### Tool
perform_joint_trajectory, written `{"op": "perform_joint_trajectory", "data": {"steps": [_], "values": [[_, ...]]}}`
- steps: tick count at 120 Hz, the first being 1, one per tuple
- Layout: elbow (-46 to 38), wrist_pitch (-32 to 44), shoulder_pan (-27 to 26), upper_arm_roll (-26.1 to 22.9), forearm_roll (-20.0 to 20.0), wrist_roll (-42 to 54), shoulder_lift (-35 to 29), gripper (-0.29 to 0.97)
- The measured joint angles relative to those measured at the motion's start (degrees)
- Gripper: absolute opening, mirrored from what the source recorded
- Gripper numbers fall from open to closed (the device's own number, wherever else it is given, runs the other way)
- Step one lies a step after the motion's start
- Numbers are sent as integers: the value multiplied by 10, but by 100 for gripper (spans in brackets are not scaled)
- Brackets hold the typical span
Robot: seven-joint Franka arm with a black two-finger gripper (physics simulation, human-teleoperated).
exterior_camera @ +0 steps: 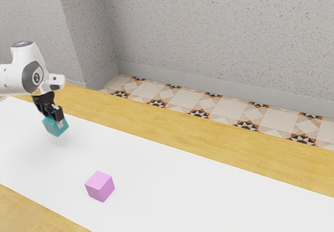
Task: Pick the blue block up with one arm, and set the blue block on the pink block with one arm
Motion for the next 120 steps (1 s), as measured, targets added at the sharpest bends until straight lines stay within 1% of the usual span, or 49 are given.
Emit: {"op": "perform_joint_trajectory", "data": {"steps": [24, 37, 51, 64, 79, 88, 120], "values": [[-93, -13, -1, -31, -23, -2, -101, 36], [-142, -16, -3, -39, -28, -4, -154, 36], [-190, -17, 7, -56, -33, -9, -208, 35], [-220, -16, 15, -79, -42, -15, -237, 36], [-248, -16, -2, -113, -57, -27, -260, 36], [-263, -15, -2, -130, -67, -36, -273, 36], [-311, -12, -1, -165, -97, -63, -316, 36]]}}
